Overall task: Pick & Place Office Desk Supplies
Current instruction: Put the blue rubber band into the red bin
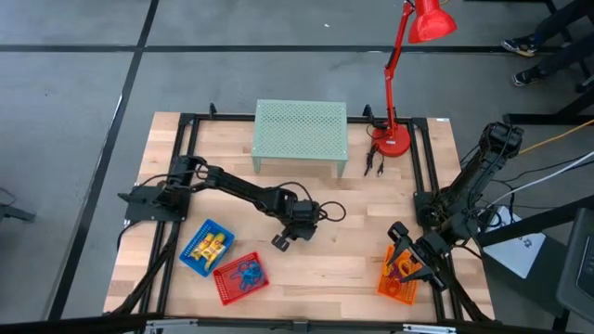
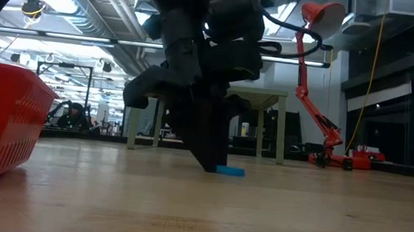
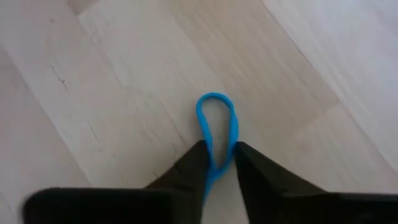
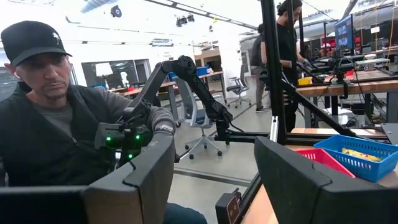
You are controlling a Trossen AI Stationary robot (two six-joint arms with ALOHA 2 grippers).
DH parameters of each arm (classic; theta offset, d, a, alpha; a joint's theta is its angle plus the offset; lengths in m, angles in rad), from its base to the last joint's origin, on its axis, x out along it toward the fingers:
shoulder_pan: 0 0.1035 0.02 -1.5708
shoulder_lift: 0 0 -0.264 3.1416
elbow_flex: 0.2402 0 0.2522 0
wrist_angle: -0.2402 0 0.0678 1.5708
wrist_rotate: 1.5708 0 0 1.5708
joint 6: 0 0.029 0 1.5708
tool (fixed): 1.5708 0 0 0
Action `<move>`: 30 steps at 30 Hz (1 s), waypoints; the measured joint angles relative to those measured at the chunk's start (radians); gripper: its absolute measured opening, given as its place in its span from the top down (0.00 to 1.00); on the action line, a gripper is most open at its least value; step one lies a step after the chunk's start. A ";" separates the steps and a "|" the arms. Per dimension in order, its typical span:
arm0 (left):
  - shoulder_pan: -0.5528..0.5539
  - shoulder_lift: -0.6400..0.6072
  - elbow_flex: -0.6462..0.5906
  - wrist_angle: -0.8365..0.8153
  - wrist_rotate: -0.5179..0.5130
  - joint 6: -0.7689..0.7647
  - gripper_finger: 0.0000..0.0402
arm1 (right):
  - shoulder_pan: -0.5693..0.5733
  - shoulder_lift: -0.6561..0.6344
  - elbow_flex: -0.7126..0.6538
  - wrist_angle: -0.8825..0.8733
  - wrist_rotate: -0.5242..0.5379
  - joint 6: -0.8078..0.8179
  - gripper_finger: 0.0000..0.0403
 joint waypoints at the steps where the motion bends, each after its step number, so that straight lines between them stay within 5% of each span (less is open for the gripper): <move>1: 0.000 0.001 0.000 0.002 -0.008 0.000 0.83 | 0.000 0.000 0.000 0.000 0.000 -0.001 0.44; 5: 0.000 0.003 0.000 0.006 -0.024 -0.027 0.98 | 0.000 0.000 0.000 0.000 0.000 -0.001 0.44; 20: -0.082 -0.244 -0.005 -0.250 0.031 -0.236 0.99 | 0.000 0.000 0.000 -0.001 -0.002 -0.017 0.44; 25: -0.186 -0.300 -0.003 -0.250 0.050 -0.349 0.99 | 0.000 -0.002 -0.011 -0.009 -0.237 -0.145 0.44; 30: -0.283 -0.301 -0.006 -0.231 -0.001 -0.433 0.99 | 0.000 -0.089 -0.161 0.049 -0.257 -0.184 0.44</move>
